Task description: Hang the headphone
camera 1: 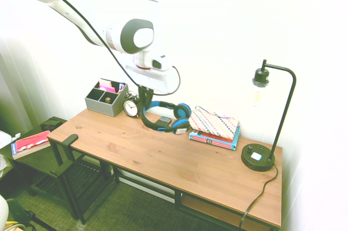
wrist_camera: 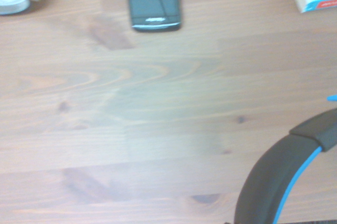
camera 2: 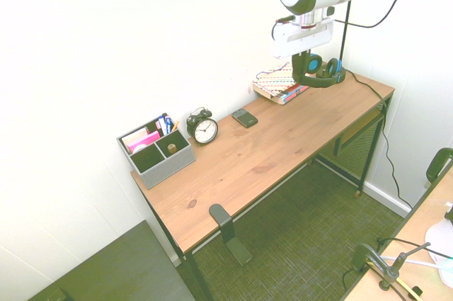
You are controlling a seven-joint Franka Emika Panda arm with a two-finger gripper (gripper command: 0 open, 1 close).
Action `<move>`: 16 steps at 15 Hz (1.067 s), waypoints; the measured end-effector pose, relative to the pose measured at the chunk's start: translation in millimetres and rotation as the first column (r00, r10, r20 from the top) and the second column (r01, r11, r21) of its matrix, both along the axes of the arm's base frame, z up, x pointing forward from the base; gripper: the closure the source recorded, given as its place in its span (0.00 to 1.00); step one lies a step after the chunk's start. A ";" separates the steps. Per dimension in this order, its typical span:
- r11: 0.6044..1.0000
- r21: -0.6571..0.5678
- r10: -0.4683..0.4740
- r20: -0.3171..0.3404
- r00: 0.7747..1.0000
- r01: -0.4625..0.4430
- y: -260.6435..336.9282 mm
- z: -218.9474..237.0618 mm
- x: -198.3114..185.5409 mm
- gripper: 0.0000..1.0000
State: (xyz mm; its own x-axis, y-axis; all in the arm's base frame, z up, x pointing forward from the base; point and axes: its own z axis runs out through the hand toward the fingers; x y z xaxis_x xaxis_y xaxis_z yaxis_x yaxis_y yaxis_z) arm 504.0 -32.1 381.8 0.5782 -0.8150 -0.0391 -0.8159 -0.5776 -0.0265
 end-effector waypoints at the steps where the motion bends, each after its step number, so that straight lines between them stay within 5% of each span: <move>1: 0.999 -0.008 -0.034 -0.005 0.999 0.034 30.9 -7.7 -4.6 1.00; 4: 0.990 -0.063 -0.128 -0.007 0.992 0.127 98.1 -47.4 -30.9 1.00; 9: 0.983 -0.119 -0.136 0.046 0.990 0.141 249.2 -62.6 -89.7 1.00; 16: 0.969 -0.072 -0.228 0.102 0.968 0.236 326.4 -155.3 -118.7 1.00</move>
